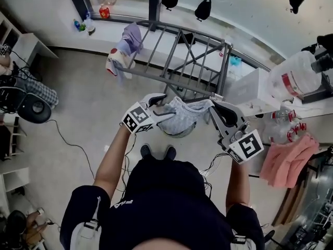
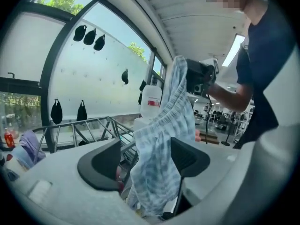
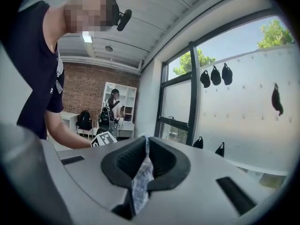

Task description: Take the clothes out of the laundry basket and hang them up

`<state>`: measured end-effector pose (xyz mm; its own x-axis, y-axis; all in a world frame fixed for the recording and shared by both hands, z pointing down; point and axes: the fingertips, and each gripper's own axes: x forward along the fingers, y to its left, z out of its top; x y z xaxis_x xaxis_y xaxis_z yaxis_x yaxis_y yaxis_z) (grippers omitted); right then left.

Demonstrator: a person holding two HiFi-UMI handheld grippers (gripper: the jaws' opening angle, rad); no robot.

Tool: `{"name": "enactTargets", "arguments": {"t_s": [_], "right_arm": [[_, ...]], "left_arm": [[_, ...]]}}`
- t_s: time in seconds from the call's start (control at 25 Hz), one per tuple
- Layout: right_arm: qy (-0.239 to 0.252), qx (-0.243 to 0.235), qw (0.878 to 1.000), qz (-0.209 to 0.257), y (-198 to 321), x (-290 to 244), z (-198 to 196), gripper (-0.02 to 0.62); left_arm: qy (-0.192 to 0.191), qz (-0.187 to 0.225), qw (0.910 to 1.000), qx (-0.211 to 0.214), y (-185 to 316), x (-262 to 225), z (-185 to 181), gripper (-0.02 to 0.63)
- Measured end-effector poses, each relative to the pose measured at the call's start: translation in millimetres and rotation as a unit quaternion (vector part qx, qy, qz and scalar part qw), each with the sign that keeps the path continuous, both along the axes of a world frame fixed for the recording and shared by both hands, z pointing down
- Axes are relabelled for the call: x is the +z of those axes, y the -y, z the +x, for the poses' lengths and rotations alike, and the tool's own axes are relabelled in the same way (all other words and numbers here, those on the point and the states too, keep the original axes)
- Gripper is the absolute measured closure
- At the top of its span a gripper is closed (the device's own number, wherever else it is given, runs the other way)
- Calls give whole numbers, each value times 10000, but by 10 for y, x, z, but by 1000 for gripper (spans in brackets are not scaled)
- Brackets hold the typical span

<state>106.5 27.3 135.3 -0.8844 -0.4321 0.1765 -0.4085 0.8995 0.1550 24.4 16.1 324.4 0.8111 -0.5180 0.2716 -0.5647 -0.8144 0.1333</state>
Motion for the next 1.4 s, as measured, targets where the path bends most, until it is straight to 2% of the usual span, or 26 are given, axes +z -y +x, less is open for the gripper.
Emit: {"name": "enactTargets", "arguments": {"t_s": [0.08, 0.24, 0.44, 0.52, 0.64, 0.72, 0.76, 0.8, 0.88, 1.0, 1.08, 1.2, 1.28, 1.4], "right_arm": [[37, -29, 10000, 10, -38, -14, -22, 572], [135, -146, 9998, -63, -136, -17, -56, 572], [220, -210, 9995, -84, -233, -66, 28, 572], [275, -215, 9993, -99, -261, -81, 74, 572], [296, -237, 9992, -101, -313, -75, 94, 572], [307, -298, 9990, -130, -361, -58, 75, 572], [325, -325, 9988, -157, -383, -45, 73, 572], [348, -327, 9987, -188, -394, -30, 82, 572], [354, -246, 9988, -242, -377, 5, 122, 572], [251, -24, 9992, -317, -286, 65, 159, 572], [185, 212, 9988, -406, -221, 132, 210, 572], [182, 661, 9952, -703, -128, 290, 372, 572], [276, 972, 9894, -1045, -40, 397, 477, 572], [368, 1370, 9798, -1411, 79, 516, 534, 572]], "left_arm": [[-15, -196, 9998, 27, -49, 117, 32, 282], [-746, -1003, 9916, 336, -192, 261, 169, 282], [-1196, -953, 9878, 295, -228, 201, 221, 282], [-1322, -1076, 9839, 543, -307, 171, 279, 282], [-1280, -1311, 9782, 977, -441, 272, 441, 282], [-1393, -1390, 9748, 1053, -487, 307, 527, 284], [-1476, -1359, 9742, 1036, -510, 286, 559, 311], [-1524, -1255, 9755, 970, -527, 247, 580, 414], [-1487, -974, 9815, 716, -536, 177, 576, 558], [-1315, -665, 9888, 233, -509, 116, 426, 569], [-1309, -460, 9901, -227, -488, 16, 239, 571], [-1282, -102, 9867, -990, -481, -221, -76, 572], [-1020, 182, 9847, -1402, -470, -376, -277, 572], [-678, 516, 9804, -1779, -456, -620, -512, 572]]}}
